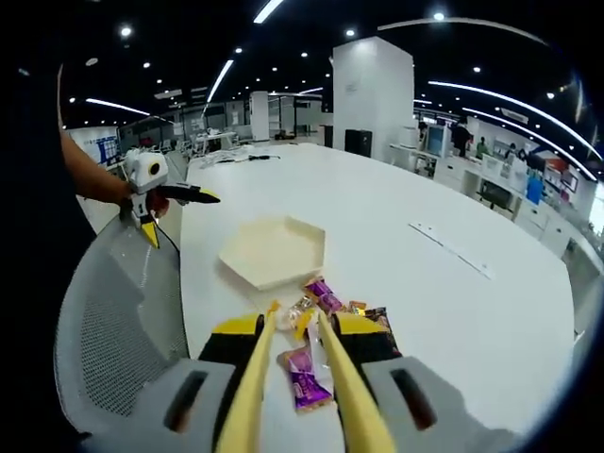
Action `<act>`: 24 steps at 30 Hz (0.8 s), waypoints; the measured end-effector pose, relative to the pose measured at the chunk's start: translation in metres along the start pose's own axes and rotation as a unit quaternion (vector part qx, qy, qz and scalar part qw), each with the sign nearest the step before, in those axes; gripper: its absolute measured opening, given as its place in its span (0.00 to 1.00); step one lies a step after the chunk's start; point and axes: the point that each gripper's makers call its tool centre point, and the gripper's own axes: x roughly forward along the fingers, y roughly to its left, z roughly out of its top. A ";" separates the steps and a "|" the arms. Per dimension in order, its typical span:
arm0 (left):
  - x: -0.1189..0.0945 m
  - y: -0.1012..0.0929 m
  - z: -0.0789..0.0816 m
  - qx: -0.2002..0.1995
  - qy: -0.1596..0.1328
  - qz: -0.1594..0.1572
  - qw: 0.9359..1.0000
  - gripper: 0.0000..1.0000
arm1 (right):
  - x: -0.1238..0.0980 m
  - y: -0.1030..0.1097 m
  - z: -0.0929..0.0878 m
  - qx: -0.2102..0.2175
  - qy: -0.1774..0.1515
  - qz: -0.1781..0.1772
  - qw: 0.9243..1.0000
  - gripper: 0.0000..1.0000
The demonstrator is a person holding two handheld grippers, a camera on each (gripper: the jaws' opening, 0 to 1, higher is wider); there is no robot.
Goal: Place the target food into the container with the food tongs after gripping and lifting it, then release it inside without dropping or visibly crushing the food.
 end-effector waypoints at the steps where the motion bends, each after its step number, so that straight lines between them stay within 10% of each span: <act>1: 0.000 -0.001 0.000 -0.001 0.000 -0.003 1.000 1.00 | 0.001 -0.001 -0.005 -0.002 0.004 -0.001 1.000 0.27; 24: 0.001 0.003 -0.005 -0.006 0.009 0.005 1.000 0.99 | 0.043 0.000 -0.085 -0.005 0.110 0.048 0.993 0.26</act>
